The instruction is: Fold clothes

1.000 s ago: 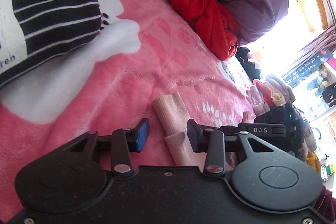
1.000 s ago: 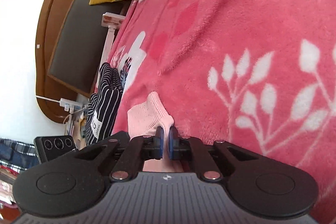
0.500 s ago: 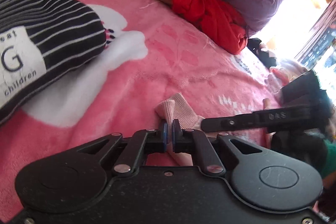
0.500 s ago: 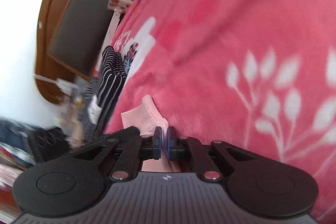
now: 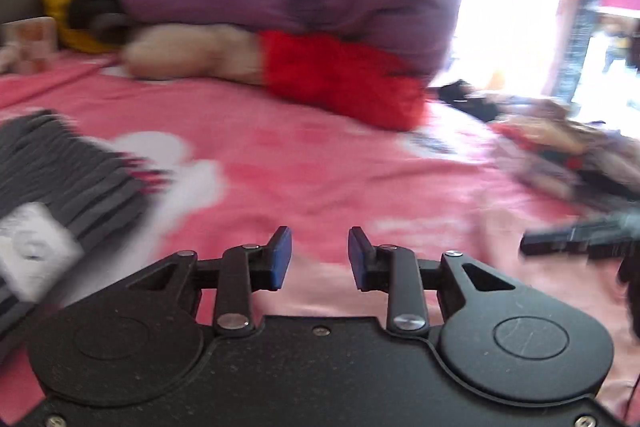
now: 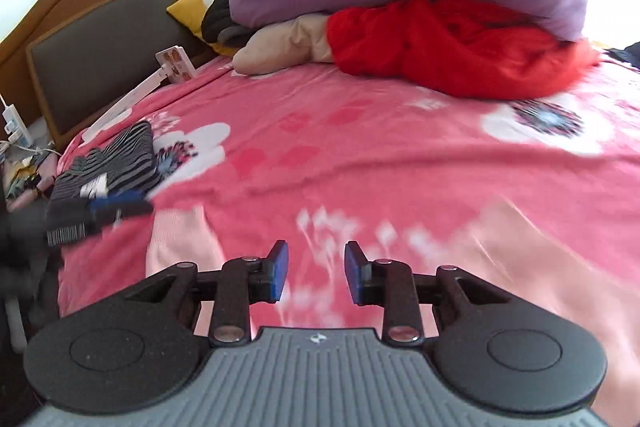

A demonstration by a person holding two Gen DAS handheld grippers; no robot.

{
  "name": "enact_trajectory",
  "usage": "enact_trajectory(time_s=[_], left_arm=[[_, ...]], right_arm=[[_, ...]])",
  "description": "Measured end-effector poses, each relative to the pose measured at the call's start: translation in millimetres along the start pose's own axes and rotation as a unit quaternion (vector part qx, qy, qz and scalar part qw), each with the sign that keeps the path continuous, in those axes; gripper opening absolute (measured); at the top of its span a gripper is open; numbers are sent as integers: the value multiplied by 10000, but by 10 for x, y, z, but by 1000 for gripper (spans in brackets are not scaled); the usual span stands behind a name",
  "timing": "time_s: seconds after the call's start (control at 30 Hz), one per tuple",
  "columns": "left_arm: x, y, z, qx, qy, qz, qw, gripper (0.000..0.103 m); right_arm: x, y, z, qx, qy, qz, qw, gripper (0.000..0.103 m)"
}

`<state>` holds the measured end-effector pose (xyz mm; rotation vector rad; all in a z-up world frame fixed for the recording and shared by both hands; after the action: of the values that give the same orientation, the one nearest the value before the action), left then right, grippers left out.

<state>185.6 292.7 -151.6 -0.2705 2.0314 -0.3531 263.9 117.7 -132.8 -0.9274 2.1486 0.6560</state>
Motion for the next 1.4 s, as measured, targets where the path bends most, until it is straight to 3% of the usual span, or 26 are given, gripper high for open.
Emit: enact_trajectory(time_s=[0.07, 0.13, 0.2, 0.27, 0.3, 0.37, 0.47, 0.53, 0.6, 0.8, 0.9, 1.0, 1.2, 1.27, 1.33, 1.37, 1.4], left_arm=[[78, -334, 80, 583, 233, 170, 9979, 28], [224, -761, 144, 1213, 590, 650, 9887, 28], [422, -1074, 229, 1499, 990, 1233, 9760, 25], [651, -1204, 396, 1414, 1480, 1581, 9660, 25], [738, -1145, 545, 937, 1667, 1703, 9667, 25], [770, -1085, 691, 552, 1823, 1652, 9677, 24], [541, -1236, 612, 994, 1525, 1236, 9755, 30], [420, -1355, 639, 1023, 1378, 1168, 9782, 45], [306, -1437, 714, 875, 1247, 1140, 9817, 45], [-30, -1343, 1210, 533, 1106, 116, 9924, 45], [-104, -1287, 1437, 492, 1153, -313, 9916, 45], [-59, -1243, 1590, 463, 1340, -347, 9893, 45], [-109, -1355, 1890, 876, 1568, -311, 9832, 43], [-60, -1388, 2000, 901, 1689, -189, 9813, 40], [6, -1391, 2120, 934, 1807, -158, 9790, 14], [12, -1369, 2155, 1126, 1850, -464, 9752, 14], [-13, -1338, 2159, 1504, 1876, -1034, 9651, 14]], right_arm=[[292, -44, -256, 127, -93, 233, 9996, 32], [642, -174, -506, 272, -142, 627, 9976, 32], [996, -292, -715, 457, -134, 988, 9940, 32], [1305, -385, -858, 563, -87, 1346, 9893, 32], [1459, -430, -928, 612, -63, 1525, 9864, 32], [1687, -465, -1027, 755, -68, 1647, 9834, 32], [1841, -522, -1181, 825, -146, 1790, 9803, 32], [1806, -612, -1354, 986, -326, 1820, 9778, 32], [1763, -774, -1545, 1078, -546, 1996, 9724, 32], [1664, -1601, -1938, 1607, -915, 2473, 9511, 33], [1509, -1980, -1997, 1707, -1095, 2590, 9444, 37], [1316, -2289, -1893, 1698, -1136, 2574, 9445, 44], [1077, -2755, -1497, 1416, -1040, 2522, 9516, 46], [1098, -2845, -1379, 1281, -958, 2536, 9540, 46], [1148, -2921, -1268, 1033, -869, 2679, 9539, 46], [1176, -2953, -1217, 884, -826, 2781, 9529, 40], [1202, -2985, -1168, 736, -782, 2883, 9515, 20]])
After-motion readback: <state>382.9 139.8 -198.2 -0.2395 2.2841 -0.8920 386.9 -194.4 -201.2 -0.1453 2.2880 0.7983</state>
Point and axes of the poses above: each gripper's, at about its wrist camera, not at the fingertips, and z roughly the way its jaws point, y to its left, x to its underside, the point moved 10 cm from there along z, roughly the way its jaws point, and after that the axes turned 4 degrees about -z, right-handed, at the moved point
